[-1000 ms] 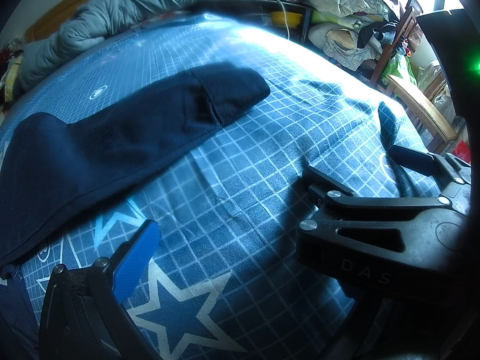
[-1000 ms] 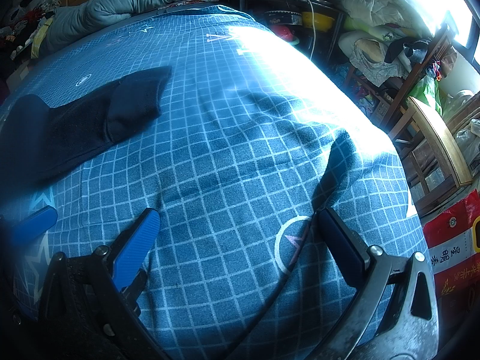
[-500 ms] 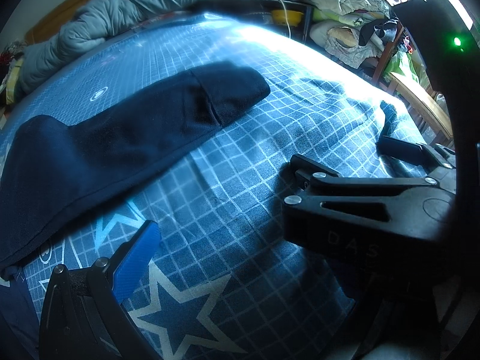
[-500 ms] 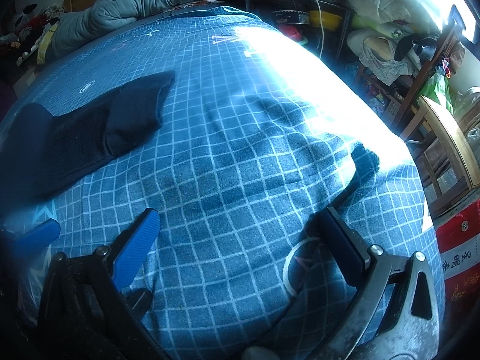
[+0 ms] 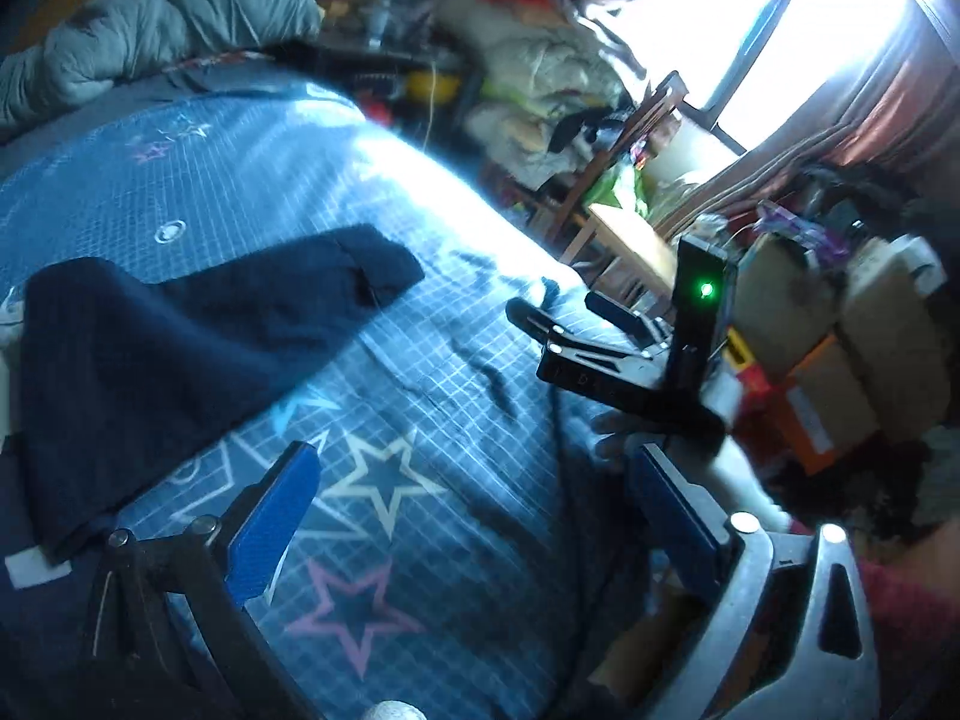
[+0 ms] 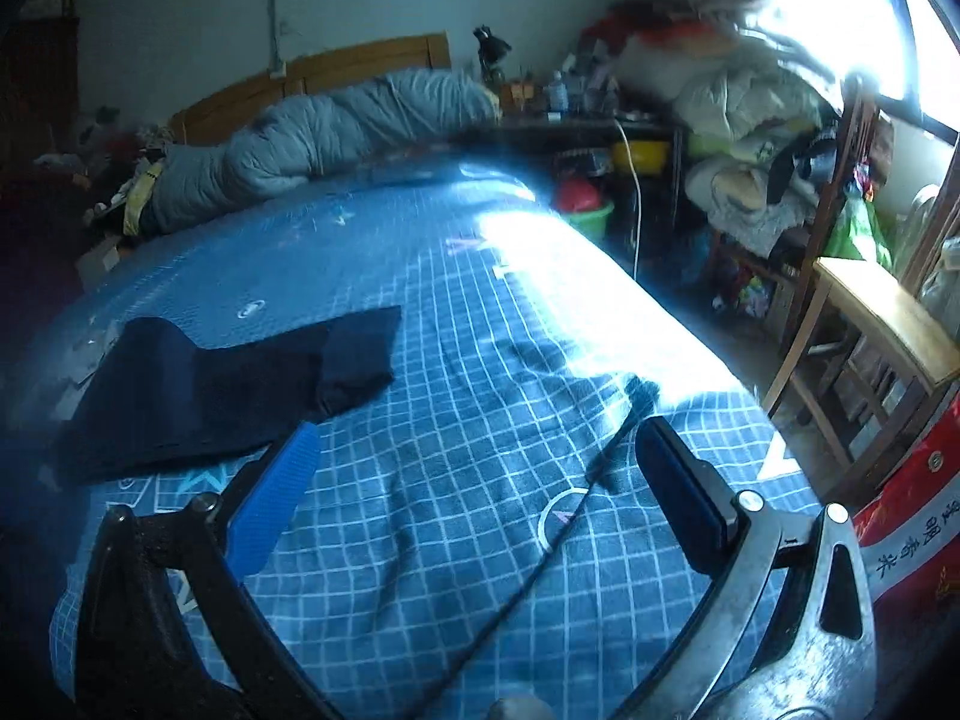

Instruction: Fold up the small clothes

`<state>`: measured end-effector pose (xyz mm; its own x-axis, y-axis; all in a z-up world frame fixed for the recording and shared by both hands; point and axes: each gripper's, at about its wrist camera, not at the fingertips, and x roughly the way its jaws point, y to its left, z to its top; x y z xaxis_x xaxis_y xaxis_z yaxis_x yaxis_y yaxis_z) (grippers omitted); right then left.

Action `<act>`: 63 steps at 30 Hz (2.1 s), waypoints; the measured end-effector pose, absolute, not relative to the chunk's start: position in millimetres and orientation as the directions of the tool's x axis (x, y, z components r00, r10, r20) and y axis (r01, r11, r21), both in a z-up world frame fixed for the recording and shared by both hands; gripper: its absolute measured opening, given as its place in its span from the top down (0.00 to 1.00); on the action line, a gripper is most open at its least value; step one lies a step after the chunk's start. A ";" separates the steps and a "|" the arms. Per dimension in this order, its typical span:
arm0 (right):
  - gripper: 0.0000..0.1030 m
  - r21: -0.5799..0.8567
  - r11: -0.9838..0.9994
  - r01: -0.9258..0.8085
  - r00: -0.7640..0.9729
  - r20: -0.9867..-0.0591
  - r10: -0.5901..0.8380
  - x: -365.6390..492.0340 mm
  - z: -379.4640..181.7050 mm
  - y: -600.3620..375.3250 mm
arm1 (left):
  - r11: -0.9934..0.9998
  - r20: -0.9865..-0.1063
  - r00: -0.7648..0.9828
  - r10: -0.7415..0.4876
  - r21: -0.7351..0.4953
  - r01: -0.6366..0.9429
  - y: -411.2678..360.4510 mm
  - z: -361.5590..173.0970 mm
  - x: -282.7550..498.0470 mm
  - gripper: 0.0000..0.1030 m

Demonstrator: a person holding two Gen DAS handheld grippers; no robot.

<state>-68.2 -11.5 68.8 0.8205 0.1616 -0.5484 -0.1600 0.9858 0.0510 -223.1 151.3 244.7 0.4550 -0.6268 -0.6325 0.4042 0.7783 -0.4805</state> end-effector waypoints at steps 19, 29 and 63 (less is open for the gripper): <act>0.00 0.263 0.916 -0.302 0.650 -0.647 0.400 -174.2 59.4 111.6 | 0.877 -0.487 0.802 -0.345 -0.471 0.092 455.0 350.3 -424.5 0.00; 0.00 0.380 0.918 -0.111 0.575 -0.729 0.371 -10.0 34.0 58.9 | 0.847 -0.656 0.753 -0.046 -0.425 -0.318 582.2 258.9 -398.3 0.00; 0.39 0.611 0.462 -0.643 0.116 -0.518 0.848 -81.3 95.0 543.2 | 0.831 -0.555 0.815 0.168 -0.365 -0.420 680.2 276.9 -412.3 0.00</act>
<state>-81.3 543.2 95.0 0.1161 0.8476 -0.5179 -0.6427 0.4616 0.6115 -412.3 680.2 276.9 0.8147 0.1679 -0.5551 -0.4200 0.8308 -0.3651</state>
